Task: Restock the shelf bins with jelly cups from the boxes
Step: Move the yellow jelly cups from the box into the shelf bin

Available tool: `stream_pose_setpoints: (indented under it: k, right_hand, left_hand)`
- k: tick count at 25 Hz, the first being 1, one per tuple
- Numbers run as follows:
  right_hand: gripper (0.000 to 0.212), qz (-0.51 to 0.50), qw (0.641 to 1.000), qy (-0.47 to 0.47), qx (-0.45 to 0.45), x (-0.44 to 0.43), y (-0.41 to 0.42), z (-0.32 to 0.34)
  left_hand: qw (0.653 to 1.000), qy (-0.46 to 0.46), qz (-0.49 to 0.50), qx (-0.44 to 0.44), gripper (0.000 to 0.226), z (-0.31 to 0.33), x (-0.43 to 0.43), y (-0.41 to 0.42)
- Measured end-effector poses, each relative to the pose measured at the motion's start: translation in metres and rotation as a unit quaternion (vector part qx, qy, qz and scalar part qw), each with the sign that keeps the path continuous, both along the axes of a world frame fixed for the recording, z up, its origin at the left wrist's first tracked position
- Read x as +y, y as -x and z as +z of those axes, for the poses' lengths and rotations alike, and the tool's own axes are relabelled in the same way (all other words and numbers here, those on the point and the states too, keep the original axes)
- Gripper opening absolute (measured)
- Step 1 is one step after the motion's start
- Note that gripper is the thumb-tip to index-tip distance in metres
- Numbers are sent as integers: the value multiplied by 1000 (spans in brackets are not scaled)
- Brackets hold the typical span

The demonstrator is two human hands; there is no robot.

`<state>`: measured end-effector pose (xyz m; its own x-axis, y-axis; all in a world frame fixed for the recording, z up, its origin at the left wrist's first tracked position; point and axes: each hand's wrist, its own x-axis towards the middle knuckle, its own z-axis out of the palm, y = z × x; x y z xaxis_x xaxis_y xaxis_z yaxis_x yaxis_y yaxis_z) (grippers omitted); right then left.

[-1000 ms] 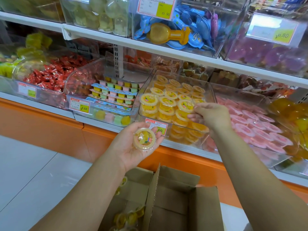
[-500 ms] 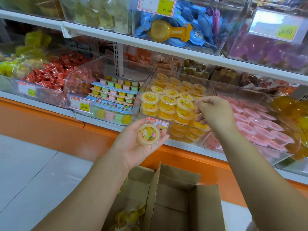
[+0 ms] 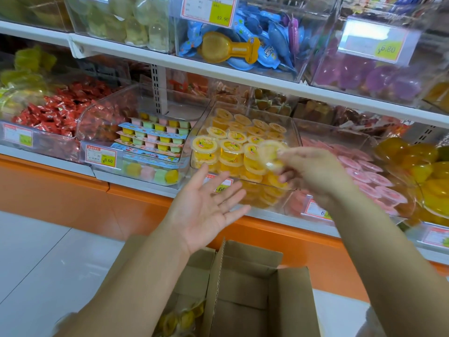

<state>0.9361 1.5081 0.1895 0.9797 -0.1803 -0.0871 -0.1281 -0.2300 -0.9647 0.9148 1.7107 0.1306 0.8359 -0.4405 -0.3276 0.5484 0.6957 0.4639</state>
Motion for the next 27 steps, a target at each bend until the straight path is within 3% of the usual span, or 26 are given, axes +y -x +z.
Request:
stream_pose_setpoints:
  k: [3, 12, 14, 16, 18, 19, 20, 22, 23, 25, 27]
  right_hand:
    - [16, -114, 993, 8, -35, -33, -18, -6]
    - [16, -102, 995, 19, 0, -24, -30, -23]
    - [19, -124, 983, 131, -14, -23, -26, -19]
    - [22, -172, 921, 341, -73, -22, -24, -15]
    - [25, -119, 863, 464, -163, -12, -23, -13]
    - [27, -53, 844, 497, -193, -7, -24, -15]
    - [32, 14, 830, 521, -200, 0, -25, -18]
    - [46, 87, 815, 547, -170, 7, -30, -23]
    - [51, 101, 813, 553, -154, 8, -33, -25]
    - [55, 106, 808, 560, -148, 9, -39, -27]
    - [55, 105, 812, 555, -143, 9, -43, -29]
  left_hand:
    - [999, -27, 22, 26, 45, -1, 3, -1]
    - [994, -89, 17, 57, 35, -7, 4, 0]
    - [991, -122, 21, 44, 33, -6, 3, 0]
    - [982, -185, 46, 8, 28, -1, 3, 1]
    - [949, -288, 112, -60, 23, 8, 4, 0]
    - [906, -375, 156, -116, 21, 12, 8, -3]
    - [834, -477, 202, -188, 21, 16, 13, -9]
    - [652, -632, 254, -334, 29, 23, 24, -25]
    - [581, -672, 245, -388, 36, 25, 29, -35]
    - [481, -721, 183, -464, 49, 22, 30, -60]
    - [414, -755, 115, -496, 55, 15, 21, -78]
